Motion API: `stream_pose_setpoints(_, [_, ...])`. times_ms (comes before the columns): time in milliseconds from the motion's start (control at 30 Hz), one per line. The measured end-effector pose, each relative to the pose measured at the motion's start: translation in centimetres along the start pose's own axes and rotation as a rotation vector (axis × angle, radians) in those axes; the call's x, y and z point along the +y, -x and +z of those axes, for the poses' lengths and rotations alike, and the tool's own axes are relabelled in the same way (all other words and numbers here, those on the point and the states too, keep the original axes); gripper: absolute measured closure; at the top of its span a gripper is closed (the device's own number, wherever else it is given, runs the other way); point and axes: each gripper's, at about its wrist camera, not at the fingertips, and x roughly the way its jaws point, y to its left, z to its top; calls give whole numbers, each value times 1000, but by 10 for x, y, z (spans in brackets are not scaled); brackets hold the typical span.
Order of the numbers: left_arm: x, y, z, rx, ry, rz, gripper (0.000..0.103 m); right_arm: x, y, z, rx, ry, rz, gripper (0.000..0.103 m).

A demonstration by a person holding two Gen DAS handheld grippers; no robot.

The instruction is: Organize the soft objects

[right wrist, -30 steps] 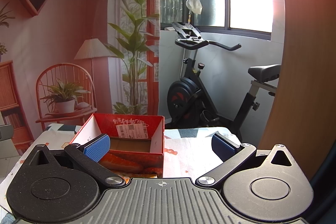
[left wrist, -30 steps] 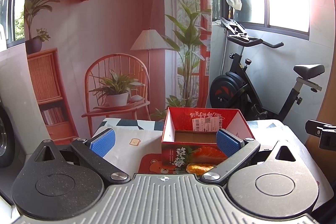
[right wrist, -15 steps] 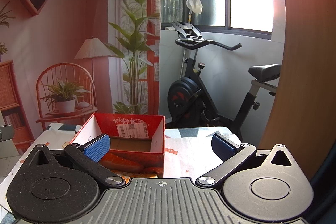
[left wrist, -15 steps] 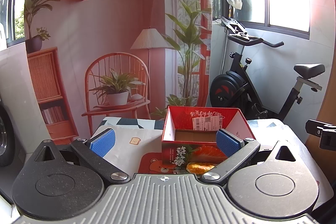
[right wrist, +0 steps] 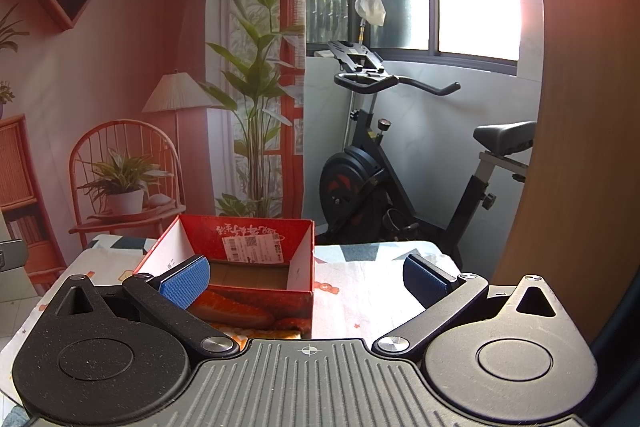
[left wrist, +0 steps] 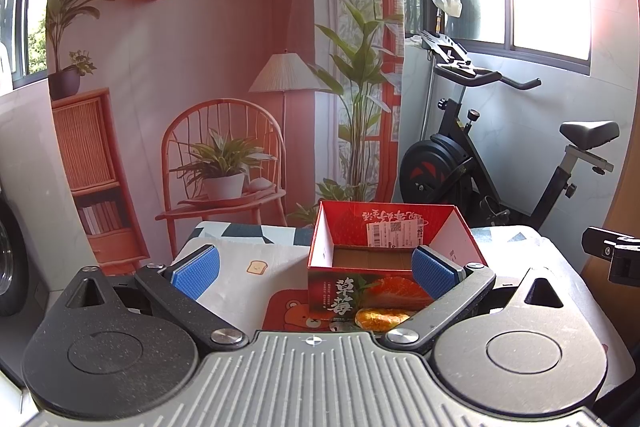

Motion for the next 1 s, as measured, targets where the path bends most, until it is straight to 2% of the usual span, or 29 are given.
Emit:
stream_pose_setpoints(733, [-1, -3, 0, 16, 2, -3, 0, 1, 2, 1, -1, -4, 3, 0])
stream_pose_setpoints(1000, [1, -27, -12, 110, 12, -22, 0, -1, -13, -19, 9, -52, 115, 0])
